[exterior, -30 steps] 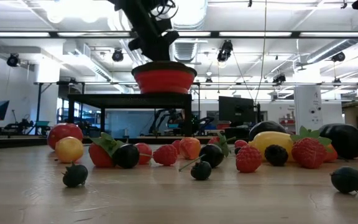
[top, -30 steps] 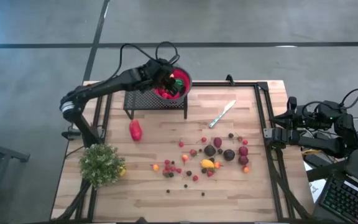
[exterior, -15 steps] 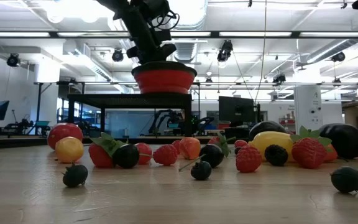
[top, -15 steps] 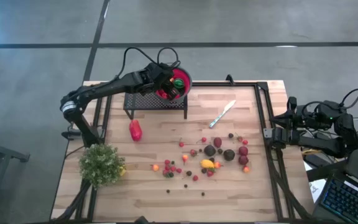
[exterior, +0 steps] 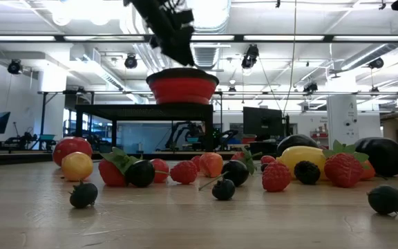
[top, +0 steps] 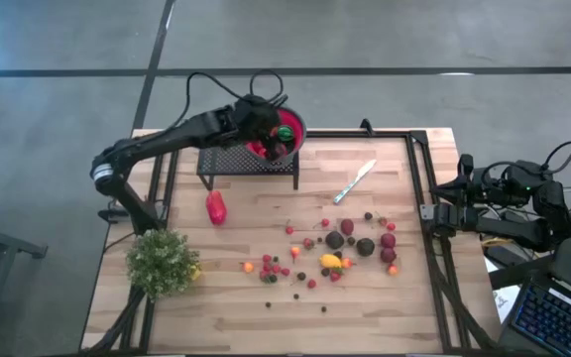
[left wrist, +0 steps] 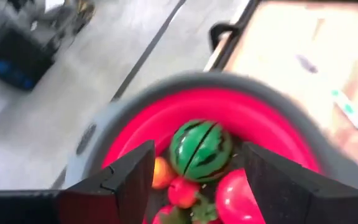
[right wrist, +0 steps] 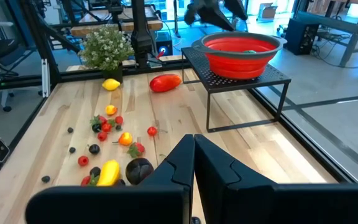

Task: Pick & Place Fruit
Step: Put the orange pear into the red gray strainer bowl on the shelf

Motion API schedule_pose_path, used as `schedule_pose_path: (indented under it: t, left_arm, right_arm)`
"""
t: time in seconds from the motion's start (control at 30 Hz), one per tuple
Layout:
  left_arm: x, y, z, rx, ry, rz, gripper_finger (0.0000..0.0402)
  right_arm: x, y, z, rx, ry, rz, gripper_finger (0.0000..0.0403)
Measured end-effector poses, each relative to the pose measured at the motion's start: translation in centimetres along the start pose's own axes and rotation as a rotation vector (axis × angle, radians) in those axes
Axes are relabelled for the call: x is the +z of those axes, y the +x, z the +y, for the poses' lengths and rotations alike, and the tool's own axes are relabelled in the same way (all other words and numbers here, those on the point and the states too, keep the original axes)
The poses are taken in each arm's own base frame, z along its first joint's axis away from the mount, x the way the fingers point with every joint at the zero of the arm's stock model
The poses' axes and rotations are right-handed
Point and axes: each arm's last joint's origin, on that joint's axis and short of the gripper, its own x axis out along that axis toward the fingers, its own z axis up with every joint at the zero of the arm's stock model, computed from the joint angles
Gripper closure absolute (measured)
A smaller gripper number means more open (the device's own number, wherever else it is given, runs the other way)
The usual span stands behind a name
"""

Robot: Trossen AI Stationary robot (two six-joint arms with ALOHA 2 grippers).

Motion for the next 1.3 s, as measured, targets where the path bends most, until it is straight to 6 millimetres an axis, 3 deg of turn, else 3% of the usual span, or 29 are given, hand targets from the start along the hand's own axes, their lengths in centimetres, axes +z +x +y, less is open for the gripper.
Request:
schedule_pose_path:
  t: [0.27,0.67,0.97,1.3]
  left_arm:
    - [1.0,-4.2,-3.1,-0.131,0.168,-0.092,0.0156]
    - [0.0,-8.7,-10.3,-0.360,0.414,-0.121,0.0159]
    - [-2.7,-10.1,-15.0,-0.476,0.644,-0.120,0.0158]
    - [-7.6,-10.9,-19.4,-0.567,0.782,-0.039,0.0160]
  right_arm:
    - [0.0,0.0,0.0,0.000,0.001,0.000,0.0394]
    - [0.0,0.0,0.0,0.000,0.000,0.001,0.0394]
    - [0.0,0.0,0.0,0.000,0.000,0.000,0.0394]
    - [0.0,0.0,0.0,0.000,0.002,0.000,0.0394]
